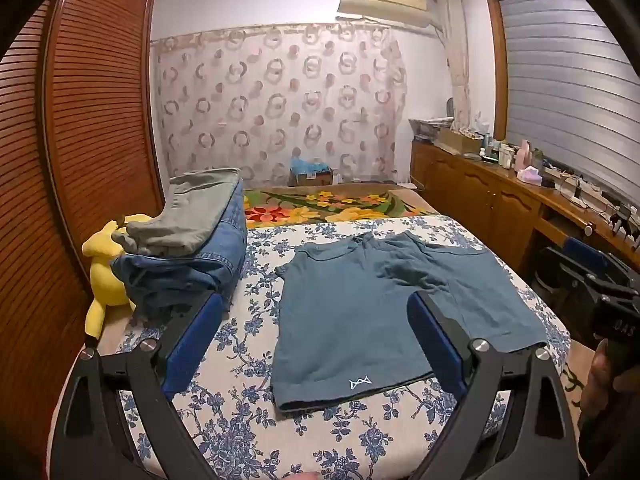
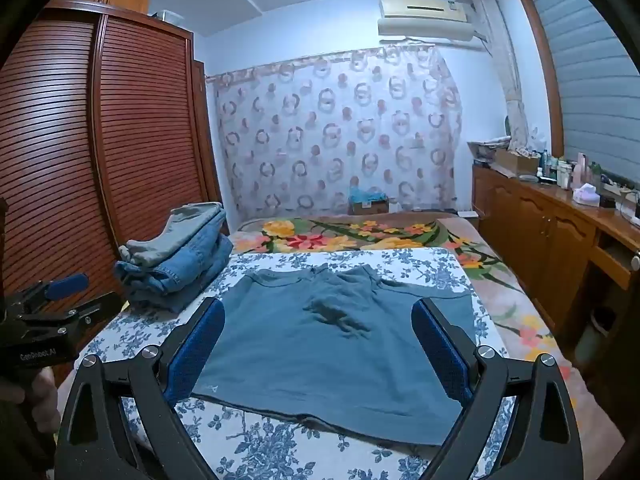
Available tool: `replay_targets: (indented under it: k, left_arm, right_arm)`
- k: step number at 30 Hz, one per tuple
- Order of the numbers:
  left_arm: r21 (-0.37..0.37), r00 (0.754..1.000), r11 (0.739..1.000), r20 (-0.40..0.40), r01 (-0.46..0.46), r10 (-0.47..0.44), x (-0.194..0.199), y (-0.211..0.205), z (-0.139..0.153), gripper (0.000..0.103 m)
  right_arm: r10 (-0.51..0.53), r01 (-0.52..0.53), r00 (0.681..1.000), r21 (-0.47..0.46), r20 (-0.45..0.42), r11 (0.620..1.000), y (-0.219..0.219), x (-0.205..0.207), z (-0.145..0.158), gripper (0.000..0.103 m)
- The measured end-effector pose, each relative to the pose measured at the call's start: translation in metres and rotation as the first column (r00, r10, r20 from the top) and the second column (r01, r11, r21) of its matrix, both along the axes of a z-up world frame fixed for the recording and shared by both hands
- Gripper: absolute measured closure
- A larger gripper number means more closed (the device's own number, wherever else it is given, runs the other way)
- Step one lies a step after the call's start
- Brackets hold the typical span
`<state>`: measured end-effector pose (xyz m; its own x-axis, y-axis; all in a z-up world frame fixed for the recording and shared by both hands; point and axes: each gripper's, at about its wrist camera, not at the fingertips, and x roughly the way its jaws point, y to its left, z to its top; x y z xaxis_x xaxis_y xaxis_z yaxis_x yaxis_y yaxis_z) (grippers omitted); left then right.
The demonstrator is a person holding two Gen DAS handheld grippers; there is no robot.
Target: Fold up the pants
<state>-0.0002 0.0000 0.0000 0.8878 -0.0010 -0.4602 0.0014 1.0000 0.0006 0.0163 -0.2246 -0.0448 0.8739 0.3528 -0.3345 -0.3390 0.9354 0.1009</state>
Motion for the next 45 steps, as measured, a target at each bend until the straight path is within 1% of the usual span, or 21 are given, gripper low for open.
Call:
replay_targets:
  k: [1,2,8,10,16,45]
  left_arm:
    - [0.0,1.0,1.0,0.002,0.001,-0.001,0.0,0.0,0.0,0.009]
    - [-0.011,1.0,1.0,0.019,0.0,0.0,-0.001,0.0,0.0,0.009]
    - [-0.008,1.0,1.0,0.013,0.0,0.0,0.0,0.001,0.0,0.009]
    - [-0.006,1.0,1.0,0.014,-0.001,0.001,0.0,0.0,0.0,0.009]
    - [-0.003,1.0,1.0,0.016,0.001,-0.001,0.0,0.0,0.0,0.009]
    - [-0.002,1.0,1.0,0.021,-0.001,0.001,-0.001,0.001,0.0,0.009]
  right_arm:
    - [0.002,-0.002,1.0,0.0,0.013,1.0,0.0,0.0,0.0,0.008]
    - [0.001,-0.001,1.0,0.003,0.015,1.0,0.0,0.0,0.001,0.008]
    - [0.008,-0.008,1.0,-0.002,0.023,1.0,0.008,-0.002,-0.001,0.008]
    - [0.009,-0.009,1.0,0.008,0.015,1.0,-0.003,-0.002,-0.004,0.008]
    - [0.004,-0.005,1.0,0.009,0.007,1.0,-0.001,0.0,0.002,0.008]
    - [0.003,-0.003,1.0,0.011,0.012,1.0,0.001,-0.001,0.002,0.008]
